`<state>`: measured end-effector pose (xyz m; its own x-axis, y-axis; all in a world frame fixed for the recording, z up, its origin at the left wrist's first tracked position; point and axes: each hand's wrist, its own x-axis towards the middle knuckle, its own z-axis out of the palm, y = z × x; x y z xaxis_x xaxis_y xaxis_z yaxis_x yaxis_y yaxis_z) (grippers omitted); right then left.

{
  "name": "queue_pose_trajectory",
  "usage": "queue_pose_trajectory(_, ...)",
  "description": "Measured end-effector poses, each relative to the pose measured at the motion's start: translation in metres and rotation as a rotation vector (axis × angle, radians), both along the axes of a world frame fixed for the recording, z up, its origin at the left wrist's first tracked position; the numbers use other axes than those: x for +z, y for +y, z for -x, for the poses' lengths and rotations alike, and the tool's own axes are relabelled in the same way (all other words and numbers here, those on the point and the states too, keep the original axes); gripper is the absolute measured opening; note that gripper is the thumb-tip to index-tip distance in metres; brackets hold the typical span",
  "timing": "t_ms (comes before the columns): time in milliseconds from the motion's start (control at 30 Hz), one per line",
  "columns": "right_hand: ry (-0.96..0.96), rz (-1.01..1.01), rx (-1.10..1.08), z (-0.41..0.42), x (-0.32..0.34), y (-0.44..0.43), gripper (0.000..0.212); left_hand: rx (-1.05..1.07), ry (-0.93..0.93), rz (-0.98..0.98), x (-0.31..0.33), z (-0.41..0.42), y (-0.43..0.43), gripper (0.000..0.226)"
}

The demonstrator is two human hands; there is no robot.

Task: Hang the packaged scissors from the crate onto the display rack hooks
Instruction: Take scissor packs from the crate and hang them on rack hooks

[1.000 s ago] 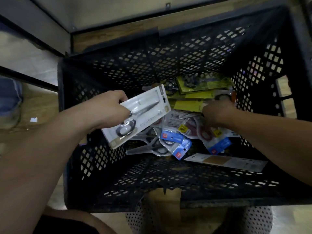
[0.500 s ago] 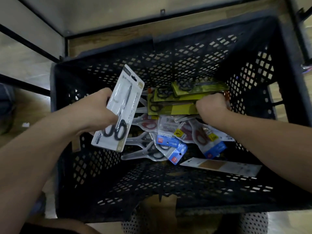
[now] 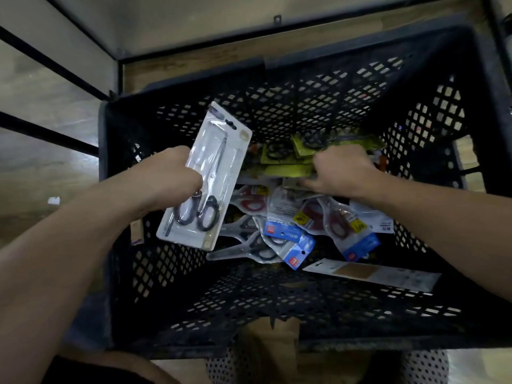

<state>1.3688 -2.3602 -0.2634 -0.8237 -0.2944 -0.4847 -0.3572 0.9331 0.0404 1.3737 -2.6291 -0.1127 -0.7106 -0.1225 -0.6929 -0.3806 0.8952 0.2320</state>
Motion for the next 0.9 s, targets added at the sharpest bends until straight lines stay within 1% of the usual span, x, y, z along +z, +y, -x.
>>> queue_pose_trajectory(67,0.090,0.098,-0.030,0.004,0.003,0.001,0.070,-0.011,-0.014,-0.001,0.001,0.000,-0.002,0.020)
queue_pose_trajectory(133,0.144,0.194,-0.138,0.007,0.002,0.003,0.071,-0.030,-0.008,-0.002,0.001,0.000,-0.003,0.022)
queue_pose_trajectory(167,0.151,0.207,-0.206,0.008,0.000,0.006,0.072,-0.039,-0.004,0.000,0.000,0.000,-0.004,0.022)
queue_pose_trajectory(200,0.145,0.199,-0.254,0.010,-0.003,0.010,0.074,-0.046,-0.003,0.004,0.000,0.000,-0.004,0.023)
queue_pose_trajectory(267,0.068,0.186,-0.297,0.012,-0.008,0.015,0.083,-0.062,0.003,0.020,-0.001,0.000,-0.006,0.026)
queue_pose_trajectory(300,0.022,0.201,-0.310,0.011,-0.011,0.016,0.082,-0.071,0.002,0.024,-0.001,0.000,-0.007,0.026)
queue_pose_trajectory(400,-0.056,0.291,-0.320,0.007,-0.016,0.011,0.067,-0.081,0.003,0.019,0.000,0.001,-0.007,0.026)
queue_pose_trajectory(467,-0.118,0.331,-0.348,0.003,-0.018,0.007,0.066,-0.086,0.012,0.012,0.000,0.001,-0.007,0.026)
queue_pose_trajectory(500,-0.139,0.363,-0.397,0.002,-0.018,0.005,0.065,-0.088,0.011,0.009,-0.001,0.001,-0.006,0.025)
queue_pose_trajectory(567,-0.146,0.446,-0.510,0.002,-0.018,0.002,0.056,-0.095,0.006,0.002,-0.002,0.000,-0.006,0.024)
queue_pose_trajectory(633,-0.146,0.536,-0.690,0.004,-0.018,-0.003,0.047,-0.114,0.004,0.009,-0.002,0.000,-0.006,0.023)
queue_pose_trajectory(700,-0.187,0.684,-1.006,0.005,-0.023,-0.007,0.045,-0.124,0.001,0.011,-0.001,0.000,-0.006,0.023)
queue_pose_trajectory(767,-0.176,0.815,-1.315,0.004,-0.028,-0.012,0.042,-0.126,0.008,0.007,-0.001,0.000,-0.006,0.022)
queue_pose_trajectory(833,-0.118,0.861,-1.481,0.002,-0.034,-0.012,0.045,-0.130,0.015,-0.001,-0.001,-0.001,-0.005,0.022)
queue_pose_trajectory(900,-0.126,0.853,-1.573,-0.002,-0.038,-0.009,0.050,-0.140,0.019,-0.004,-0.002,-0.002,-0.005,0.022)
